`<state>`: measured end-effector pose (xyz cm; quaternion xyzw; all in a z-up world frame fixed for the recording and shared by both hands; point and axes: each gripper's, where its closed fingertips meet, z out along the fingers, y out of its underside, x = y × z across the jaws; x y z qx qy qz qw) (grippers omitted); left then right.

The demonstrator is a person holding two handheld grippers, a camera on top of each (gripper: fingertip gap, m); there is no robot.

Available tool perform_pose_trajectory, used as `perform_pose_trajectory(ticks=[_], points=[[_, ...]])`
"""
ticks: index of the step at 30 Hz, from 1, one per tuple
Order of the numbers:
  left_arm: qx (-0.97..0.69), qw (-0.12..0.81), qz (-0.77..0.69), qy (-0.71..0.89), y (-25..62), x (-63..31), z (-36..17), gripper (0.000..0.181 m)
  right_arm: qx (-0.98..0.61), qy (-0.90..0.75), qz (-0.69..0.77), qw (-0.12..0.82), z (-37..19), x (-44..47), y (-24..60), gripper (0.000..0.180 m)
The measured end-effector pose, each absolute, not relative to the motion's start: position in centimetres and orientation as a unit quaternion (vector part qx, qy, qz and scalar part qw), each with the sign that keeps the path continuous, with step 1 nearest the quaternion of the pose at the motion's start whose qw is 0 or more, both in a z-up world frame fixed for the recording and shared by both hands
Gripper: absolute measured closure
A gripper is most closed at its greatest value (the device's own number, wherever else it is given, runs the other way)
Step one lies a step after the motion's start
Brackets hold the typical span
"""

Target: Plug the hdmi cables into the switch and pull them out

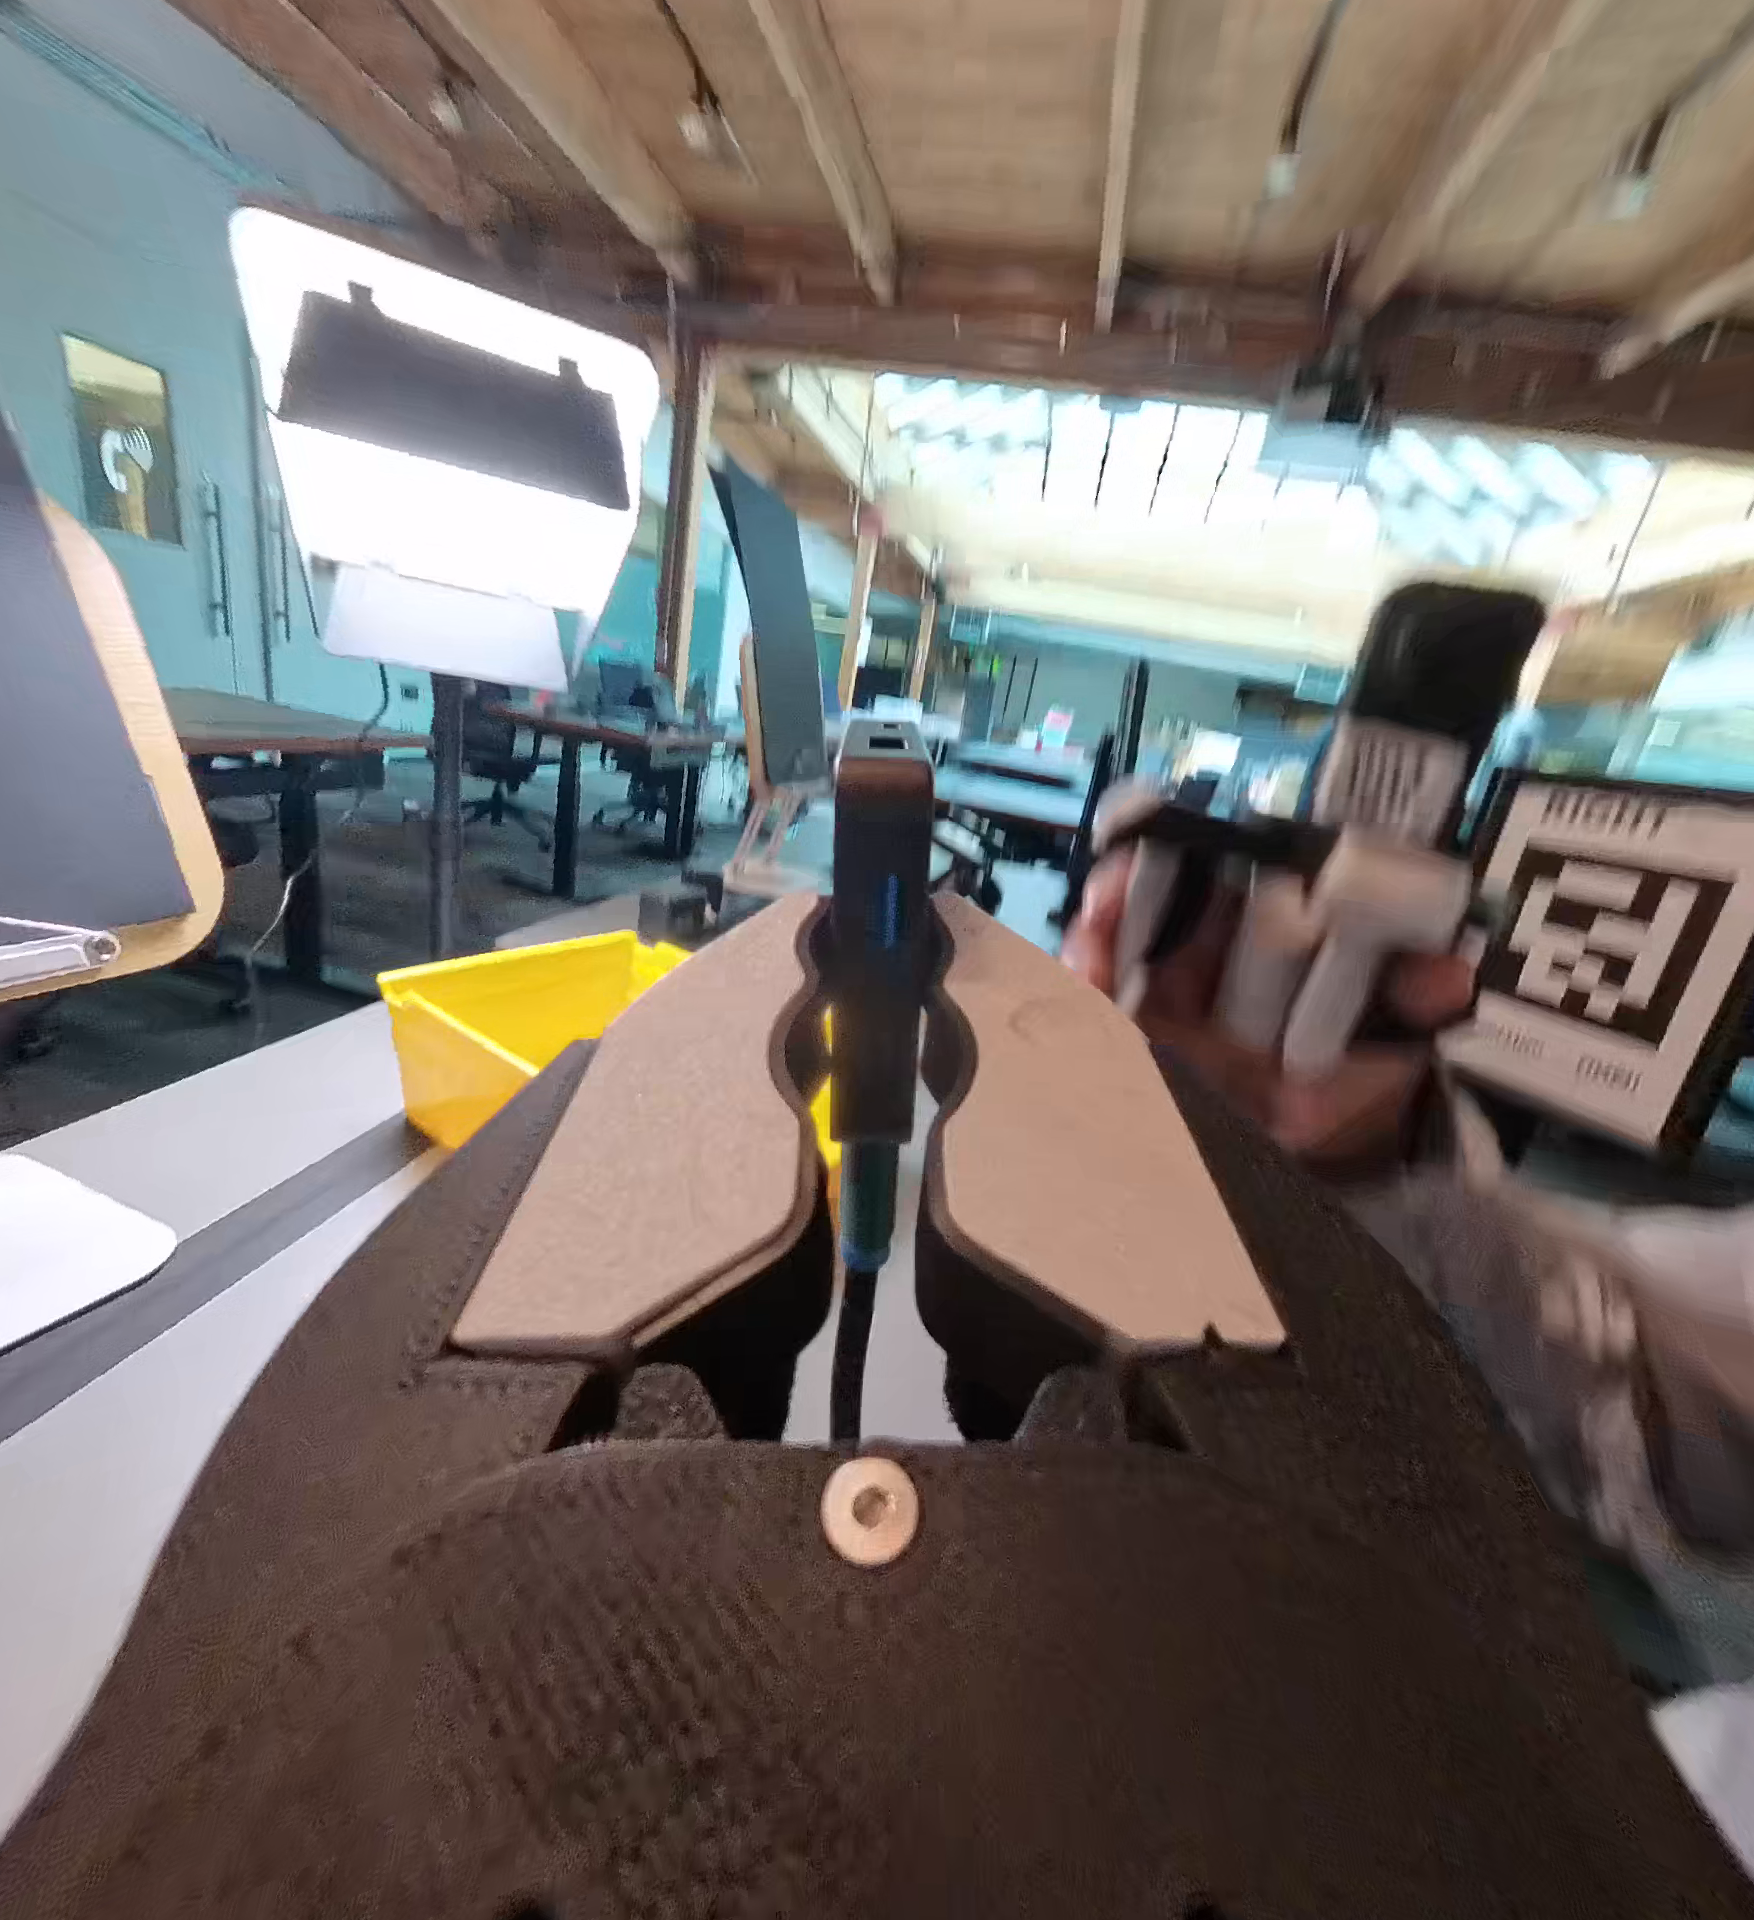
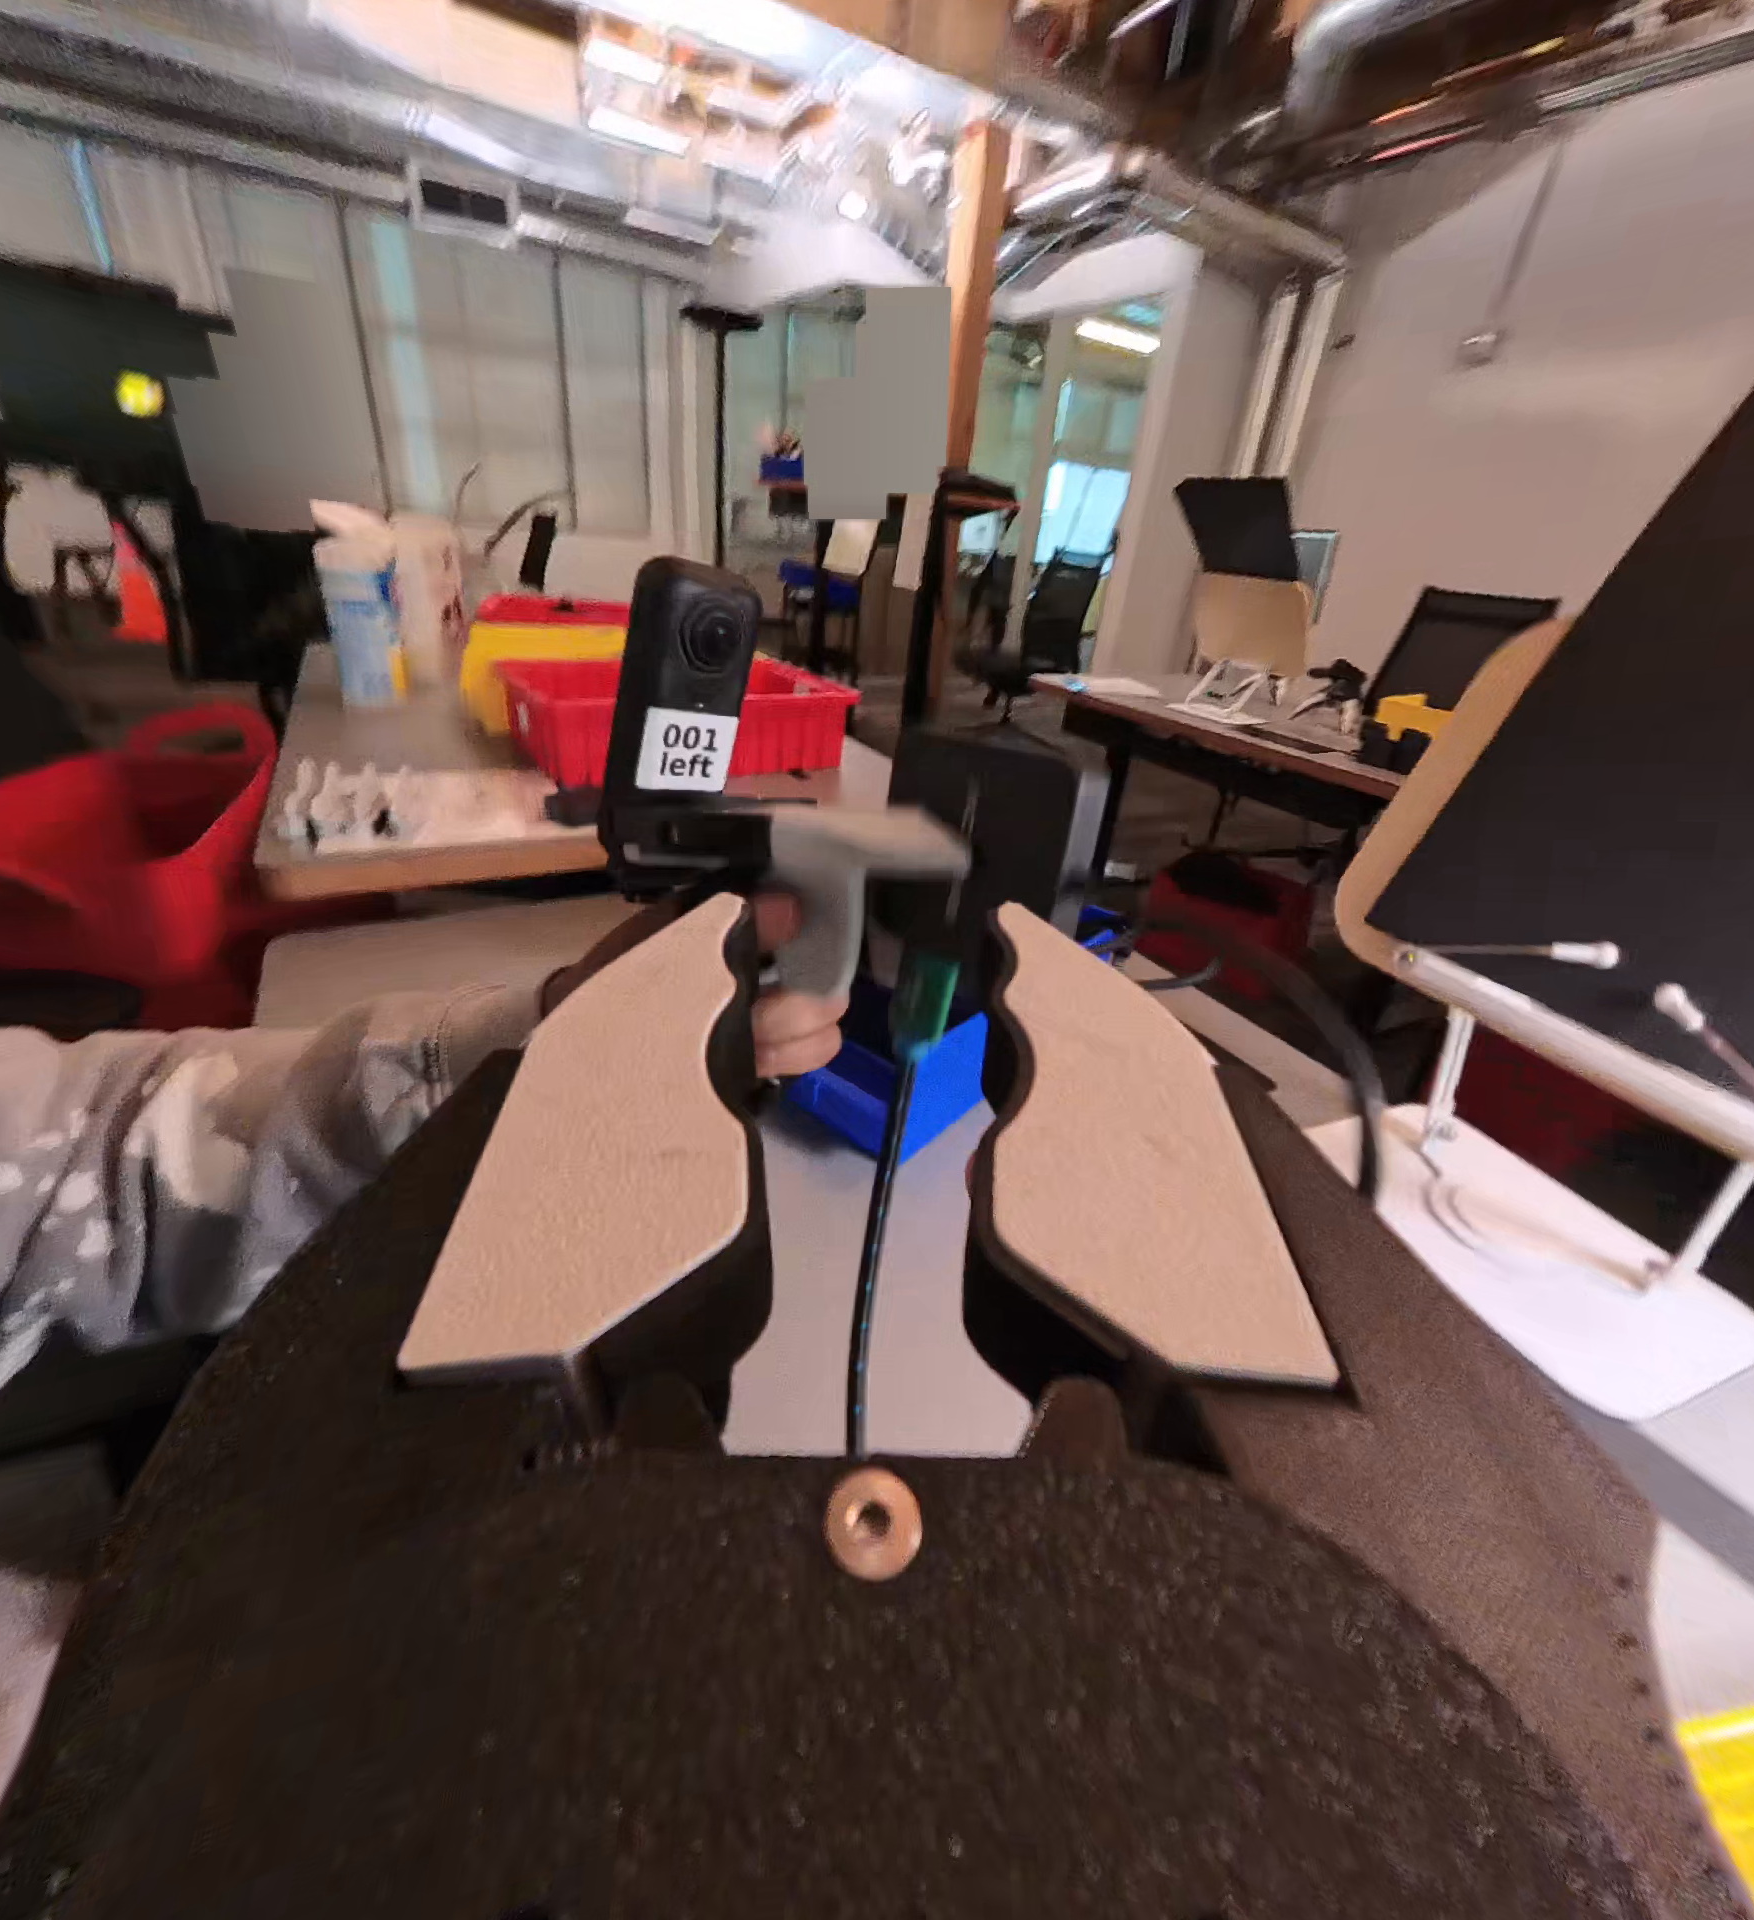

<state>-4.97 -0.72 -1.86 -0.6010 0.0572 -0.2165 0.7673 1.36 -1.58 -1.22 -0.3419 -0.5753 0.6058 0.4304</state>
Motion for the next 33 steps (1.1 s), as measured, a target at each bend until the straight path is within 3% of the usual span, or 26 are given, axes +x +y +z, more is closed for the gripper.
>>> perform_pose_trajectory(ticks=[6, 8, 11, 17, 23, 33], points=[[-0.524, 0.805, -0.275, 0.026, -0.3, -5.3, 0.7, 0.166, -0.410, -0.589, 0.537, 0.444, -9.5, -4.4, -0.6, 0.126], [-0.511, 0.812, -0.279, 0.033, -0.4, -4.7, 1.3, 0.166, -0.405, -0.615, 0.526, 0.426, -10.7, -5.2, -1.3, 0.136], [-0.503, 0.820, -0.270, 0.040, -0.8, -4.6, 1.4, 0.166, -0.385, -0.651, 0.485, 0.439, -10.7, -5.1, -1.1, 0.173], [-0.547, 0.792, -0.263, 0.059, -1.5, -5.5, 0.4, 0.166, -0.338, -0.766, 0.293, 0.461, -7.8, -3.4, 4.3, 0.174], [-0.621, 0.730, -0.275, 0.078, 0.8, -4.9, -3.7, 0.166, -0.237, -0.889, 0.060, 0.386, -4.8, -1.8, 9.1, 0.173], [-0.677, 0.675, -0.268, 0.122, 1.4, -3.6, -6.4, 0.158, -0.192, -0.921, -0.002, 0.339, -6.5, -1.1, 9.9, 0.173]])
